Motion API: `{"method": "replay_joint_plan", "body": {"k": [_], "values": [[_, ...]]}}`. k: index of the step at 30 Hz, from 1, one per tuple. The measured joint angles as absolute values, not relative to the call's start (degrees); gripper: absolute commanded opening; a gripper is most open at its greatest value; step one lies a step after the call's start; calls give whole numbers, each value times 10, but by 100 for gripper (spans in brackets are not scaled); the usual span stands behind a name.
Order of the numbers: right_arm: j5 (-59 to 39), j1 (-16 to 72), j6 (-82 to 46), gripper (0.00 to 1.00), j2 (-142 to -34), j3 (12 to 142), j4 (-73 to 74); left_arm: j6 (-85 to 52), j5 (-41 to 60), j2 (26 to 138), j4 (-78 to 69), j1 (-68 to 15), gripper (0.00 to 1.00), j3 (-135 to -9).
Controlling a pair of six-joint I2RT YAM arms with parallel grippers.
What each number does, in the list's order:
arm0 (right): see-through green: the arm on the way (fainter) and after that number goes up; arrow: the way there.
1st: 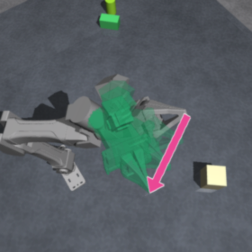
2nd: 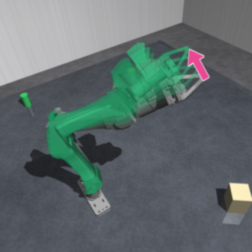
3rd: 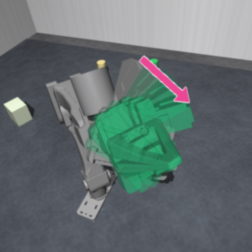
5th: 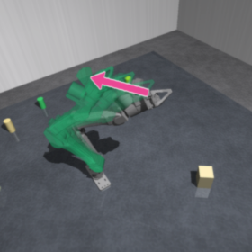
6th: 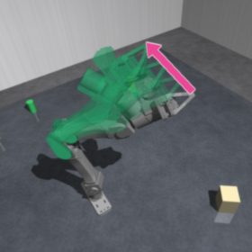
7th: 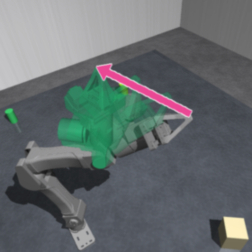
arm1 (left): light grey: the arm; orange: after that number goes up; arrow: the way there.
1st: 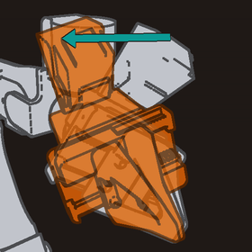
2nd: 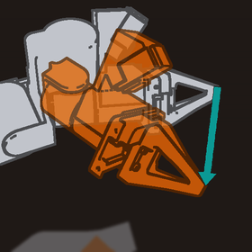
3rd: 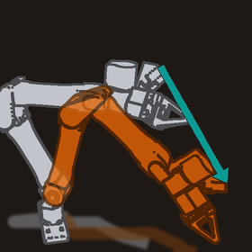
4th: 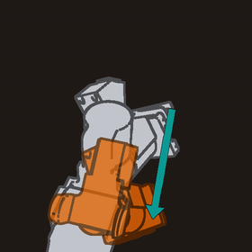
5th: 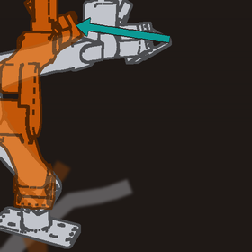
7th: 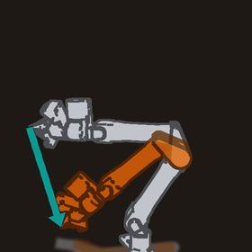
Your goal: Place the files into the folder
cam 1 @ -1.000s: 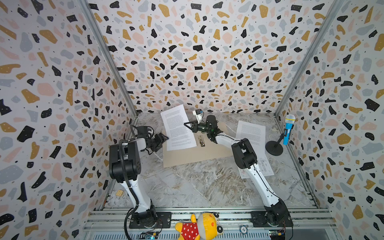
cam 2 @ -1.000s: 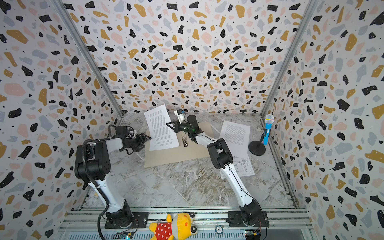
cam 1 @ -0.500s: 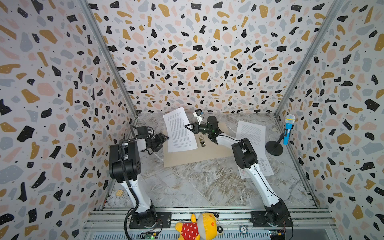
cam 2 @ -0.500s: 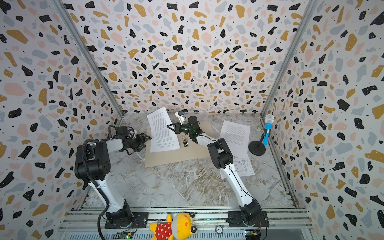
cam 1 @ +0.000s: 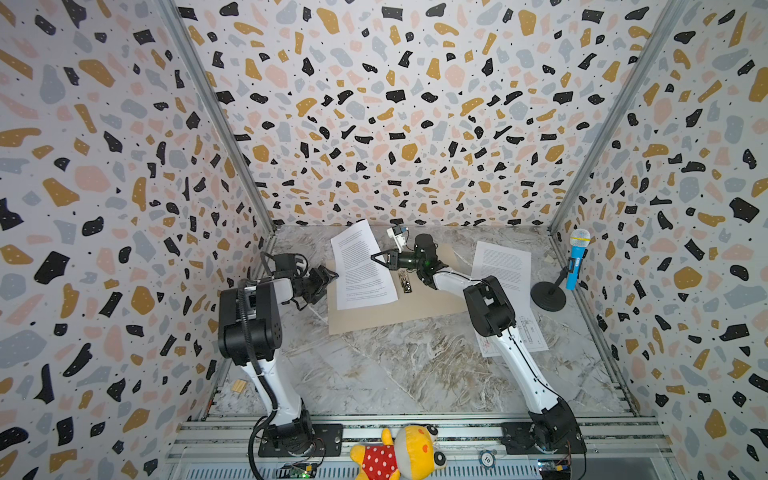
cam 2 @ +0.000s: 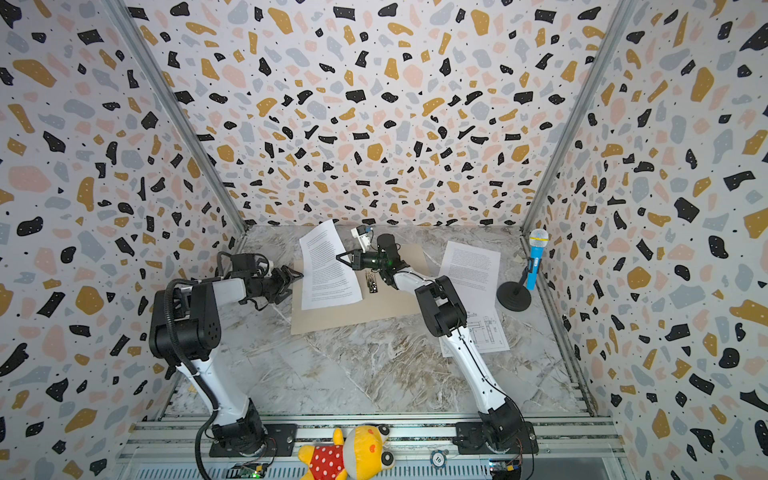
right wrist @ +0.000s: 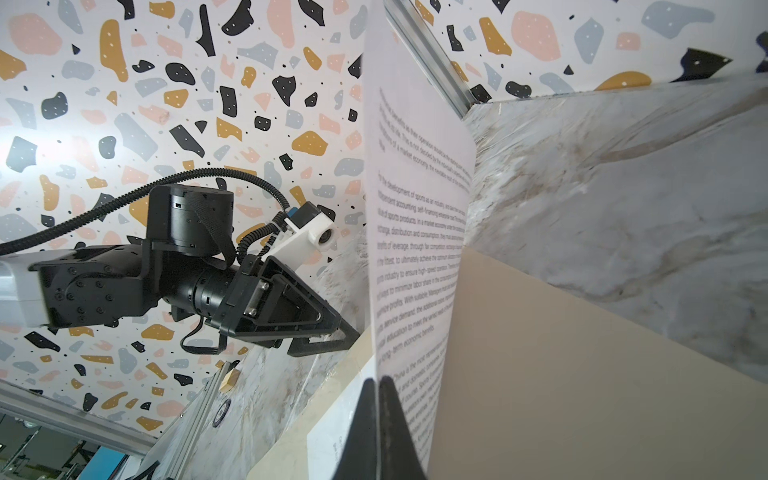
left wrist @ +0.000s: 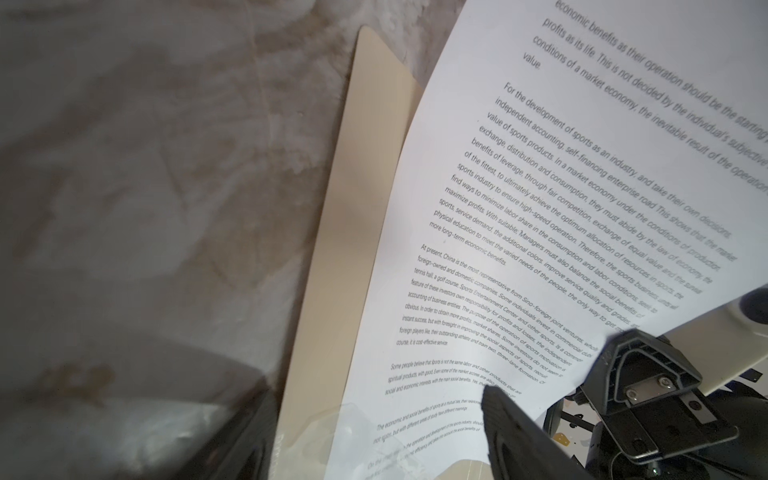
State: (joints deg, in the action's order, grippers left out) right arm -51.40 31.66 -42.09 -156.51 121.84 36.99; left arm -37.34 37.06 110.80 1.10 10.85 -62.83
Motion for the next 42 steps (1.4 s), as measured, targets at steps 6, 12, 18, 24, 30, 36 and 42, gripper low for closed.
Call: {"method": "replay_joint_plan", "body": {"k": [6,12,18,24,30,36,42], "values": [[-511,315,-422,0,-1565,1211,359,-374,371,1108,11,109,79,-628],[-499,315,-429,0,-1565,1203,354,-374,372,1108,10,109,79,-628],[-471,321,-438,0,-1560,1169,345,-379,373,1108,8,109,79,-628],[-451,329,-452,0,-1539,1144,343,-384,375,1108,6,109,79,-628],[-439,329,-461,0,-1518,1115,340,-386,375,1108,-2,109,79,-623],[-429,330,-462,0,-1506,1101,331,-387,376,1108,-5,109,79,-622],[-424,332,-462,0,-1500,1094,317,-388,377,1108,-6,109,79,-621]]}}
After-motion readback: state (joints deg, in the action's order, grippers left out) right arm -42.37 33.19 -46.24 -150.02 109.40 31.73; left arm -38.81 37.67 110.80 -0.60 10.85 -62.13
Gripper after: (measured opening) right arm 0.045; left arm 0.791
